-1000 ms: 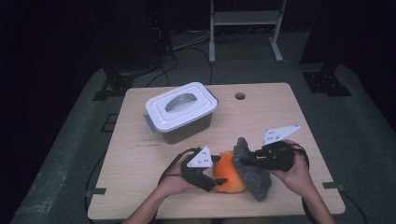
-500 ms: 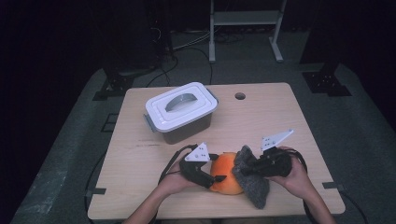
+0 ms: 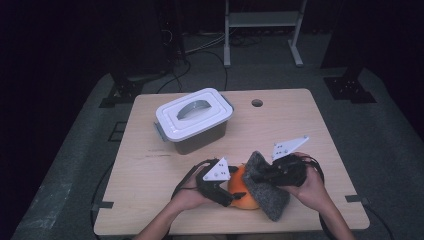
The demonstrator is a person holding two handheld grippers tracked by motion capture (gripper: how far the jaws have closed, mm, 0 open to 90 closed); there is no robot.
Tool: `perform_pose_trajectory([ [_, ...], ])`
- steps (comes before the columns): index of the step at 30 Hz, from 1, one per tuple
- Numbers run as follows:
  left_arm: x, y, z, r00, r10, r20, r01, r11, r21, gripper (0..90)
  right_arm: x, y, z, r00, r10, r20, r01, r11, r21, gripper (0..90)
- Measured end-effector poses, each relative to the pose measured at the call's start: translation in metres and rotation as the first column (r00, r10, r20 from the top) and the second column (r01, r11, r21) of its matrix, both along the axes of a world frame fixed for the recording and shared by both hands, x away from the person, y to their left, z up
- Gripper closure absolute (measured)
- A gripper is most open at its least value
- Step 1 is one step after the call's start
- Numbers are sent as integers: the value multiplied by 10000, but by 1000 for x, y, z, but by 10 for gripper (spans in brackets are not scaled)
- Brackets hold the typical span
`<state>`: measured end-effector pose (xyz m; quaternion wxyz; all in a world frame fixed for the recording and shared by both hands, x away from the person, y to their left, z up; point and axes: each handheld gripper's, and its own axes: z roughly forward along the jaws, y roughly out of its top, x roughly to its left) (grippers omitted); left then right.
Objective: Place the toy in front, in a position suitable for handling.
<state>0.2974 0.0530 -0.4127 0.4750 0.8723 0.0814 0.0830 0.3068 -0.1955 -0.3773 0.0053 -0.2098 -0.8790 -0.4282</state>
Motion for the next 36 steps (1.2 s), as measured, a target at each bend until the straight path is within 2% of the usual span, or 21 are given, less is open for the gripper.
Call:
perform_pose_trajectory([
  [2, 1, -3, -1, 9996, 224, -143, -224, 9997, 27, 100, 1, -2, -4, 9994, 90, -341, -90, 10000, 3, 770],
  [4, 0, -3, -2, 9997, 255, 24, -255, 9995, 174, 103, 0, -3, -5, 9985, 200, -504, -205, 9997, -100, 770],
  [5, 0, -3, -2, 9997, 202, 101, -203, 9996, 173, 139, -1, -4, -3, 9983, 263, -524, -274, 9994, -213, 771],
  [7, -2, -3, -1, 9994, 86, 320, -93, 9997, 208, 222, -3, -4, 1, 9992, 181, -355, -185, 9998, -121, 773],
  [11, -6, -5, -1, 9973, -335, 656, 325, 9993, 168, 251, -6, -1, 11, 9998, -15, 176, 6, 9987, 501, 773],
  [13, -9, -6, 0, 9961, -428, 772, 412, 9989, 219, 251, -5, 2, 11, 9997, -19, 262, 10, 9994, 358, 772],
  [16, -9, -5, -1, 9954, -552, 789, 529, 9981, 310, 252, -3, 4, 6, 9999, 86, 57, -87, 9997, 228, 772],
  [17, -9, -4, -1, 9944, -604, 871, 578, 9978, 321, 253, -1, 3, 2, 9993, 221, -318, -211, 9993, 321, 771],
  [20, -9, -4, -1, 9944, -626, 855, 599, 9976, 342, 253, -1, 0, 4, 9997, 121, -221, -112, 9991, 401, 771],
  [21, -8, -4, -1, 9942, -666, 846, 642, 9975, 304, 253, 1, -7, 7, 9996, -290, 14, 289, 9976, 626, 771],
  [24, -7, -3, 0, 9946, -669, 800, 650, 9975, 260, 226, 3, -12, 5, 9984, -560, -59, 563, 9964, 631, 771],
  [25, -5, -2, 2, 9978, -318, 588, 316, 9995, 33, 187, 6, -14, -1, 9978, -609, -245, 621, 9969, 479, 768],
  [27, -1, -3, 3, 9998, 95, 183, -92, 9998, -158, 132, 7, -15, -5, 9973, -521, -521, 549, 9970, 544, 767],
  [28, -1, -3, 3, 9998, 95, 183, -92, 9998, -158, 97, 7, -15, -5, 9973, -521, -521, 549, 9970, 544, 767],
  [29, 2, -3, 2, 9991, 412, -27, -412, 9991, 64, 74, 6, -12, -5, 9976, -220, -658, 253, 9984, 496, 767],
  [31, 4, -4, -3, 9982, 310, -505, -300, 9993, 206, 75, 3, -9, -5, 9974, 47, -712, -22, 9994, 358, 769],
  [32, 4, -4, -5, 9977, 165, -655, -150, 9996, 239, 103, 1, -6, -4, 9969, 194, -759, -174, 9995, 271, 769],
  [33, 2, -5, -6, 9980, -65, -636, 78, 9998, 203, 161, 0, -5, -3, 9970, 280, -728, -259, 9992, 292, 769],
  [34, 2, -5, -6, 9980, -65, -636, 78, 9998, 203, 173, -2, -3, 0, 9977, 292, -608, -276, 9992, 274, 770],
  [35, -1, -6, -3, 9995, -223, -240, 230, 9993, 289, 192, -4, -1, 2, 9987, 269, -423, -260, 9994, 226, 770],
  [36, -2, -6, -2, 9994, -318, -138, 321, 9991, 282, 205, -5, 1, 5, 9992, 257, -294, -246, 9991, 349, 770],
])
